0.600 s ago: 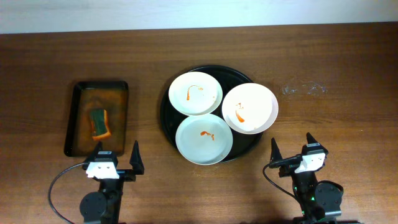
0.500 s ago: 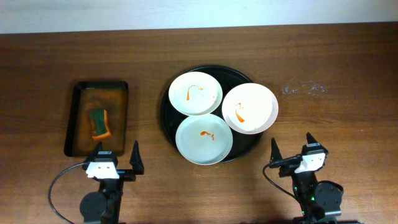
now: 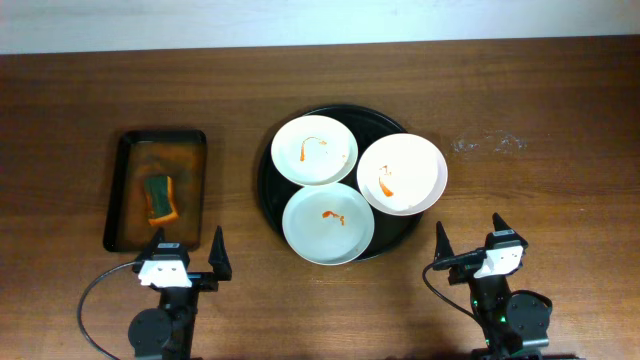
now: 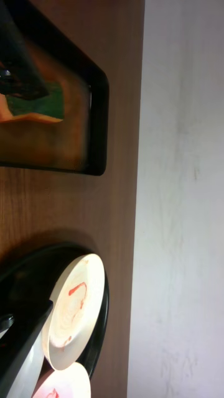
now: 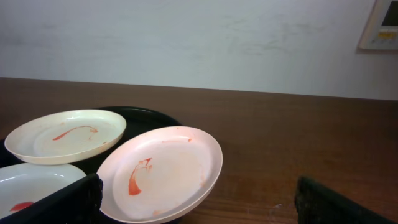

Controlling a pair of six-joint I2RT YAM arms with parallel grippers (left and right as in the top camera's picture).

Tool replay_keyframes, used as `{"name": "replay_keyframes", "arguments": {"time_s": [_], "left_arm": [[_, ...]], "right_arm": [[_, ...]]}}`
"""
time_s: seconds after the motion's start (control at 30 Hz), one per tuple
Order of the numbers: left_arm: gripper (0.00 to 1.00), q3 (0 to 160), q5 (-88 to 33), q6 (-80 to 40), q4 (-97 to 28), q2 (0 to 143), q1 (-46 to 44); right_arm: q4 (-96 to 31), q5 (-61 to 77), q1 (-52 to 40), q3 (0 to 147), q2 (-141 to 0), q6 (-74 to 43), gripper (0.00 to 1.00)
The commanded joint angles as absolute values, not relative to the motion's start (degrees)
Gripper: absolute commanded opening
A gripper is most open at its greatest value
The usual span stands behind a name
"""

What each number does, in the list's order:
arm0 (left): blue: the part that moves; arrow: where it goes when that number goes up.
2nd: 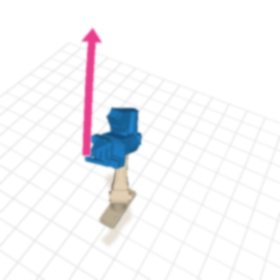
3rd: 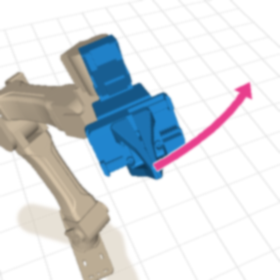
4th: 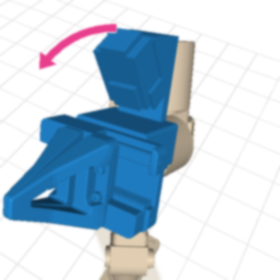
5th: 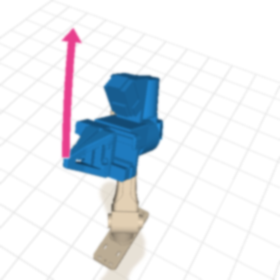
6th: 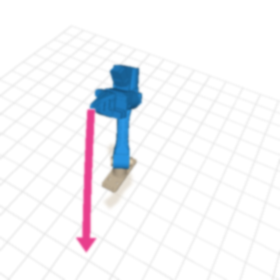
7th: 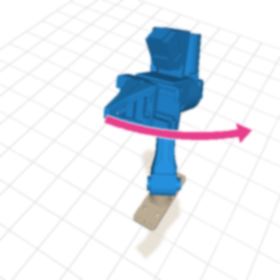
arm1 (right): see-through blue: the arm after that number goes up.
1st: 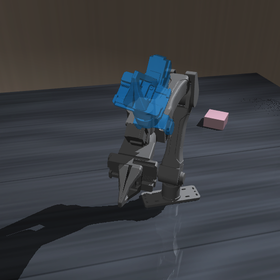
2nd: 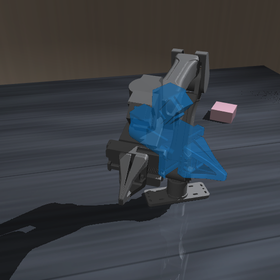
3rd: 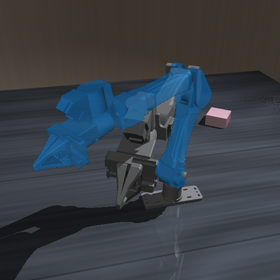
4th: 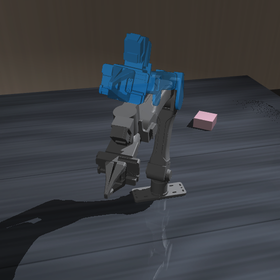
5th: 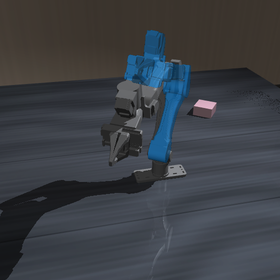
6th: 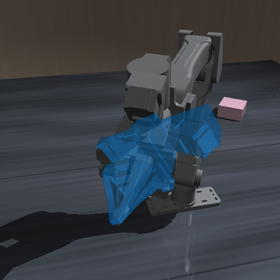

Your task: Clean dirty plates on tray and stack at the side

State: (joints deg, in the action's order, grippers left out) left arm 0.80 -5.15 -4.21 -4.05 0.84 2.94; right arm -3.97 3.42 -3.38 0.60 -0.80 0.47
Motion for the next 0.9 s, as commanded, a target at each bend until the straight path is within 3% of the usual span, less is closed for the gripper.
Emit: {"name": "replay_keyframes", "arguments": {"time_s": [0.0,0.87], "left_arm": [[0.99,0.5,-5.1,-4.7,-4.2,0.6,2.6],[0.99,0.5,-4.7,-4.7,-4.1,0.6,2.6]], "right_arm": [[-4.3,2.7,-3.7,0.3,-0.5,0.6,0.99],[-4.3,2.7,-3.7,0.3,-0.5,0.6,0.99]]}}
